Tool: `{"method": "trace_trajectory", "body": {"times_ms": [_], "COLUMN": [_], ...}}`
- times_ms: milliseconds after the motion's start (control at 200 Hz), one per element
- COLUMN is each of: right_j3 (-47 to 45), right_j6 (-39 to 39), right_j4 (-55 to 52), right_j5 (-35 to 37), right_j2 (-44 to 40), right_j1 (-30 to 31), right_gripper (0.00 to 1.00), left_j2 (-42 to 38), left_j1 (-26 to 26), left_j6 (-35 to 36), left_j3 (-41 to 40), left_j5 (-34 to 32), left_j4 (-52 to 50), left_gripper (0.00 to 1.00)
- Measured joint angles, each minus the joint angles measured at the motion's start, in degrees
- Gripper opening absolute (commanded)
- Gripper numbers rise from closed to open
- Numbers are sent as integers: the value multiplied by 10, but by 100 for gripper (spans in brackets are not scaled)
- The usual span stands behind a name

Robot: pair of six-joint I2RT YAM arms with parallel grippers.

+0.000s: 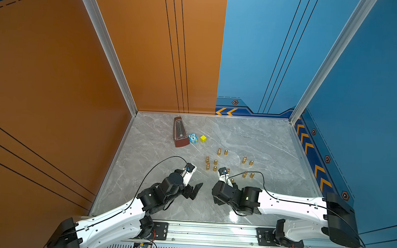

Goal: Open the lipstick cap
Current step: Reset both arms

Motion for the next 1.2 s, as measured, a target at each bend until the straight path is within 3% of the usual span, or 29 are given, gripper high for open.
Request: {"method": "trace_trajectory", "body": {"times_ms": [180, 365, 495, 701, 821, 1001, 1201], "right_j3": [35, 28, -15, -111, -130, -137, -179], "right_j6": [-45, -112, -152, -192, -213, -258, -307], "right_j4": [-56, -70, -18, 134, 227, 347, 474], "right_j5": [38, 88, 94, 98, 94, 65, 20], "right_j2": [-108, -187, -176, -115, -45, 70, 88], "right_j1": [-102, -351, -512, -665, -708, -707, -697], "right_gripper": [100, 100, 100, 100, 100, 100, 100], "left_j2": [-12, 21, 74, 195, 273, 363, 346], "left_j1": [69, 202, 296, 423, 453, 472, 478], "left_j6": [-2, -2, -4, 16, 40, 76, 95], "left_j3": [56, 103, 111, 87, 66, 51, 21], "left_j5": [-49, -119, -175, -207, -201, -166, -128], "left_j4": [-28, -38, -15, 92, 168, 267, 331], "left_gripper": [99, 99, 99, 99, 99, 99, 99]}}
